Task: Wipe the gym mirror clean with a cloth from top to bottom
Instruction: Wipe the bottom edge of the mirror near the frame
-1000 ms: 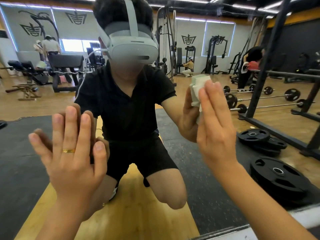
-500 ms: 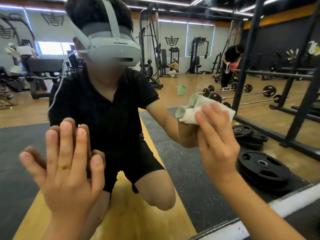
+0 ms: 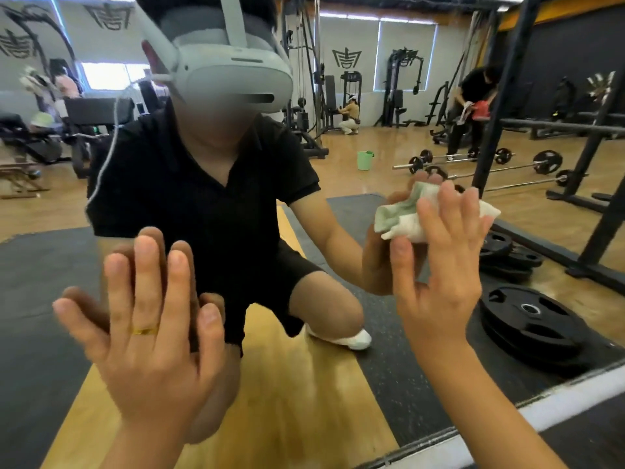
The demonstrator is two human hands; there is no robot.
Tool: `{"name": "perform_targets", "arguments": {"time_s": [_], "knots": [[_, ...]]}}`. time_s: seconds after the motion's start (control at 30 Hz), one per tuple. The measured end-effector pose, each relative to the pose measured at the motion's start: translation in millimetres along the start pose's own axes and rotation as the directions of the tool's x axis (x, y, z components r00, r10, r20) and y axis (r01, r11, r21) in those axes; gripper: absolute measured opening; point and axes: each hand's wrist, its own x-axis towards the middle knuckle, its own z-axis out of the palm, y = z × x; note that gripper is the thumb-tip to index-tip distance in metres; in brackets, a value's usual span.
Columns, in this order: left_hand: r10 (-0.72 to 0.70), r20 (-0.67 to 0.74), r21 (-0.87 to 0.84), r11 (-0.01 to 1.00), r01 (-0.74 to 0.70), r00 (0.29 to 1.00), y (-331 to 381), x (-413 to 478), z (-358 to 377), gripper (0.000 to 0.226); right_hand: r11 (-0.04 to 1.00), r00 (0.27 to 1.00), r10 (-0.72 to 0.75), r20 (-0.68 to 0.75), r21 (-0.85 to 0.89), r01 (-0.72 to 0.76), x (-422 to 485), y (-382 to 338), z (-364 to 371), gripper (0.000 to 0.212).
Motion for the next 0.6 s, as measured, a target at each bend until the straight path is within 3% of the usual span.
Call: {"name": "perform_targets", "arguments": {"time_s": [0.2,0.37,0.6], "knots": [[-0.026,-0.055,0.02,0.999,0.027,0.998,9,3,1,0.056,0.989,0.99,-0.138,0.002,0.049,0.138,2,23,4,0.036],[-0.135,0.014,-0.098,0.986,0.136,0.991,30,4,2,0.06,0.971,0.97,-0.234,0.073,0.061,0.229,9,41,-7,0.037],[0.029,-0.092,-0.124,0.991,-0.04,0.995,138,16,36,0.056,0.968,0.969,-0.249,-0.007,0.04,0.249,13,44,-1,0.036]]}}
